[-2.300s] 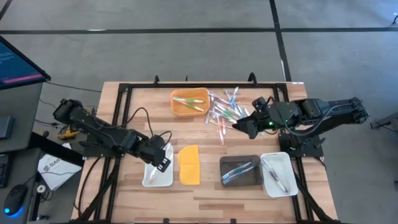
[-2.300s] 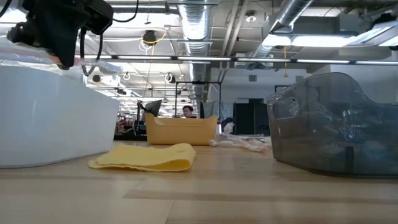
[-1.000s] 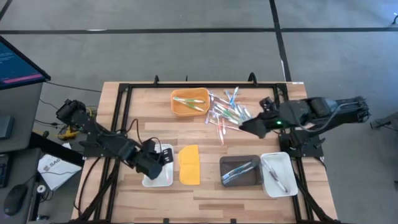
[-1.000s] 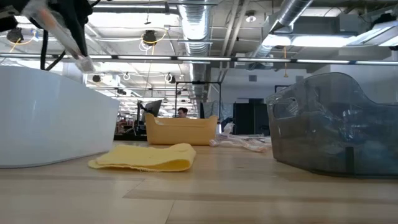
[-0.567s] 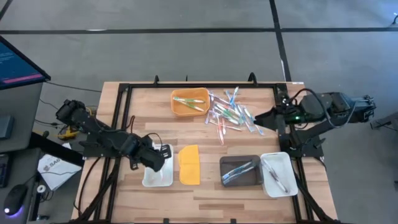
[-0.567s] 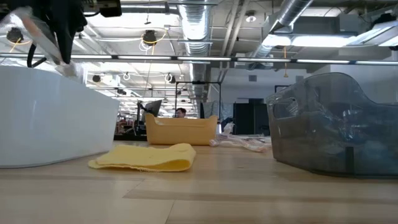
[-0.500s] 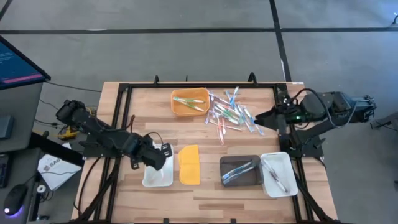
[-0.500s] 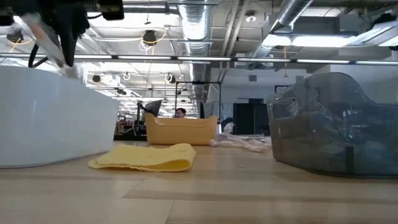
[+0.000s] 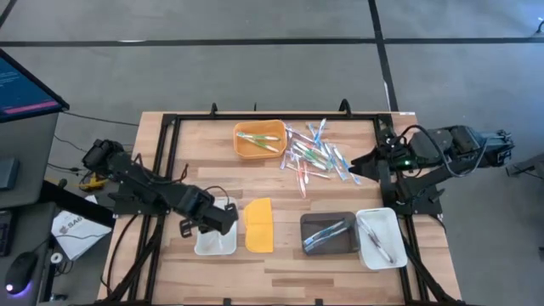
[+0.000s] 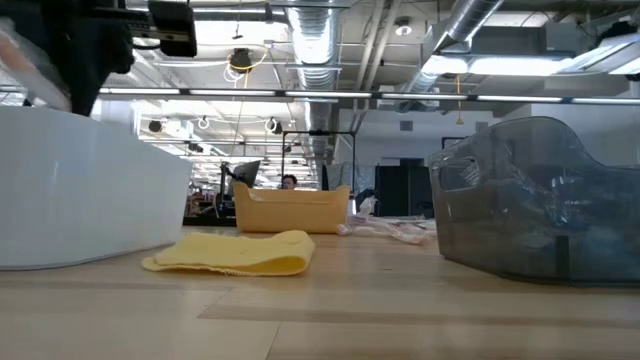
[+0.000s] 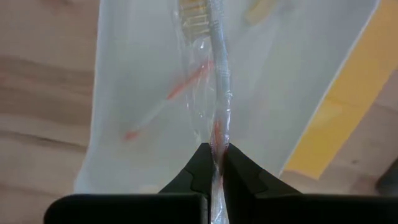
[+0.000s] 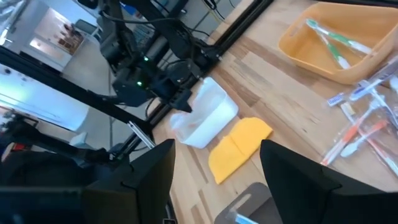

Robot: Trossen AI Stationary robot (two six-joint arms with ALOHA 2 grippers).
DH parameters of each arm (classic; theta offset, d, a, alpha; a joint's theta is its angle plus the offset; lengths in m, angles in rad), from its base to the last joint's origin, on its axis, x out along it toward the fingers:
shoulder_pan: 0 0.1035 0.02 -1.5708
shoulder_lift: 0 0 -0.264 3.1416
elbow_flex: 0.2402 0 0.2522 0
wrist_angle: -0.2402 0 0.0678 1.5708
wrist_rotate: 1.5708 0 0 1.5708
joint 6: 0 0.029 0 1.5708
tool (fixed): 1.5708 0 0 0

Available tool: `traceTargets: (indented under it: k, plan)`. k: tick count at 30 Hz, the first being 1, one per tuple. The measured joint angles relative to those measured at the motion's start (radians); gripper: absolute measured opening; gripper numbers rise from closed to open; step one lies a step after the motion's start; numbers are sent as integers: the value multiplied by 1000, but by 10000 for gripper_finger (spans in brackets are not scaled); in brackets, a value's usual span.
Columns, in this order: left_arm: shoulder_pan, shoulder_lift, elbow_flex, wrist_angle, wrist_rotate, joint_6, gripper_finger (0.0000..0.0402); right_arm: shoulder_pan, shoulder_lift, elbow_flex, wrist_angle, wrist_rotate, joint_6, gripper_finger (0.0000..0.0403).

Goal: Pick & Place Toothbrushes
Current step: Put the orange toothbrush into the left white bin

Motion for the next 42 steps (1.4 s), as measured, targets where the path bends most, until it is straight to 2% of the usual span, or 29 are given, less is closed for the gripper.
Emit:
traceTargets:
  k: [3,11,19,31,36,42]
  plan:
    - [-2,0,-1,-1,59,0,7,-1,0,0,-4,0,0,232]
    - [60,23,-17,-7,51,5,7,-1,0,0,-4,0,0,232]
    - [108,107,-17,-11,134,24,7,-1,0,0,-13,0,0,232]
    - [157,121,-29,-12,111,25,12,0,0,0,-38,0,0,232]
    - [150,121,-60,6,147,26,20,0,0,0,-40,0,0,232]
    - [135,121,-76,25,128,26,35,0,0,0,-43,0,0,232]
